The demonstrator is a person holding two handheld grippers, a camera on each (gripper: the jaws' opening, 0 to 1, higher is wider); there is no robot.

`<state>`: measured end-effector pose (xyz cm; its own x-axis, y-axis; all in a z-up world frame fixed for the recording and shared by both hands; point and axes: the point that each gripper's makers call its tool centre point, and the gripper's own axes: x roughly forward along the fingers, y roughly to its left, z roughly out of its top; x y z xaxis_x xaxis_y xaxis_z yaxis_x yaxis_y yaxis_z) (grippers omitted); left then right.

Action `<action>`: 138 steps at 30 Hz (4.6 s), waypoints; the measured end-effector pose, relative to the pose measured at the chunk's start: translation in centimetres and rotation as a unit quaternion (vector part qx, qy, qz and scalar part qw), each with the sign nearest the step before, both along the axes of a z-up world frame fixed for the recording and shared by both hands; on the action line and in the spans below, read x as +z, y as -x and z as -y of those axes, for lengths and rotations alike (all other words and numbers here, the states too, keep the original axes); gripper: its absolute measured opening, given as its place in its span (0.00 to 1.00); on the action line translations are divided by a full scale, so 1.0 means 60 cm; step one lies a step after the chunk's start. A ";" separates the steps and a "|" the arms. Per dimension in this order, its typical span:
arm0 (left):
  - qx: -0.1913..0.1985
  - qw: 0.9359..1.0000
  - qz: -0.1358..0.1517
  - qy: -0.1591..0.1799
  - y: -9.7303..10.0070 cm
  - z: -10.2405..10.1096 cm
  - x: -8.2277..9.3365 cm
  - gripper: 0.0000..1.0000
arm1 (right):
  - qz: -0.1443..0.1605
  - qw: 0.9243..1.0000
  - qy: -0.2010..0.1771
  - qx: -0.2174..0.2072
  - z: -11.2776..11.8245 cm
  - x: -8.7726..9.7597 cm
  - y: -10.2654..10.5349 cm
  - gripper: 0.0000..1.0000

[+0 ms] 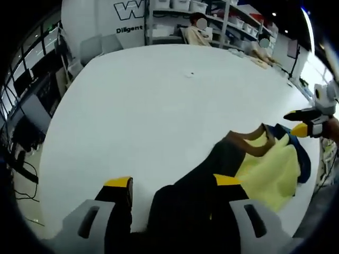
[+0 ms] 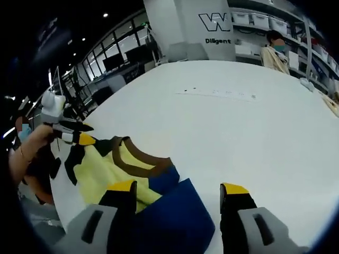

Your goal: Fold the garment on the visible template until the final outline fits inside the template.

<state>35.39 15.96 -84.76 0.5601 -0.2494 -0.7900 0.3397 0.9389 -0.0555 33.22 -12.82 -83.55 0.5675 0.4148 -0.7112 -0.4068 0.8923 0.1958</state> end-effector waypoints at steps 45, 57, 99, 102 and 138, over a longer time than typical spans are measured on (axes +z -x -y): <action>-0.005 0.998 0.059 -0.015 0.005 -0.011 0.083 0.01 | 0.037 0.994 0.100 0.041 -0.005 0.024 -0.003 0.00; 0.005 0.992 0.122 -0.008 -0.048 -0.015 0.161 0.01 | 0.122 0.987 0.106 -0.008 -0.003 0.131 -0.067 0.00; 0.038 0.997 0.050 -0.048 -0.177 -0.041 -0.005 0.01 | 0.101 0.986 0.136 -0.012 -0.020 -0.018 -0.224 0.00; 0.039 0.997 0.048 -0.052 -0.177 -0.042 -0.010 0.01 | 0.103 0.986 0.129 -0.016 -0.019 -0.021 -0.228 0.00; 0.039 0.992 0.114 0.027 -0.125 0.019 0.079 0.74 | 0.117 0.993 0.031 -0.013 -0.088 0.047 -0.148 0.68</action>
